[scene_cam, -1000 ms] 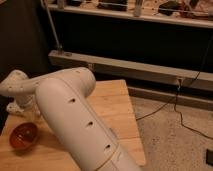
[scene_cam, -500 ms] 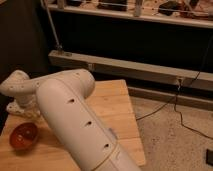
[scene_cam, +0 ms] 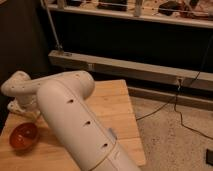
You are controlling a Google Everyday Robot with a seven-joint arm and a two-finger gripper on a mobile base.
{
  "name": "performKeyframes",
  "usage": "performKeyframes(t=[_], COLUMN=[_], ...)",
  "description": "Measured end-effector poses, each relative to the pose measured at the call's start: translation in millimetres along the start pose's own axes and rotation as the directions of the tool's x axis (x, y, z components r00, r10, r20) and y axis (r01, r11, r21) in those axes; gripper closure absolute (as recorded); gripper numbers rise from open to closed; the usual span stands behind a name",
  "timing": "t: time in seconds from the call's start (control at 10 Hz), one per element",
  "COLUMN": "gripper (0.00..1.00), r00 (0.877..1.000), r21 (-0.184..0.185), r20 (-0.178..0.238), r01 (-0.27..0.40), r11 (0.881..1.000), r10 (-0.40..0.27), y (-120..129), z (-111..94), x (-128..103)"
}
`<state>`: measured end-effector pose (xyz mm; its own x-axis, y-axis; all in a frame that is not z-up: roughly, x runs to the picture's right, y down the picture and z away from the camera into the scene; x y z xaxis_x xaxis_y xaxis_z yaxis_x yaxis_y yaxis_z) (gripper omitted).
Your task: Stand the bottle upright
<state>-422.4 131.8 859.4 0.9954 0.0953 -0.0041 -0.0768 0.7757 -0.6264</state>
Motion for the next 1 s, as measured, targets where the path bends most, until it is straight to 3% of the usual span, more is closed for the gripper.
performKeyframes(t=[0.5,0.7,0.9,1.0], gripper=[0.52,0.52,0.64,0.79], r00=[1.000,0.999,0.997,0.995], r21=[-0.003,0.004,0.001,-0.008], r20=[-0.013,-0.032,-0.046,-0.051], r01=[0.010,-0.019,-0.059,-0.083], r11=[1.000,1.000,0.998,0.997], r10=[-0.010,0.019,0.059,0.082], y=[-3.4,-7.8,-10.2,-10.1], z=[4.7,6.7,8.2,10.1], x=[-2.3,0.2,2.2,3.0])
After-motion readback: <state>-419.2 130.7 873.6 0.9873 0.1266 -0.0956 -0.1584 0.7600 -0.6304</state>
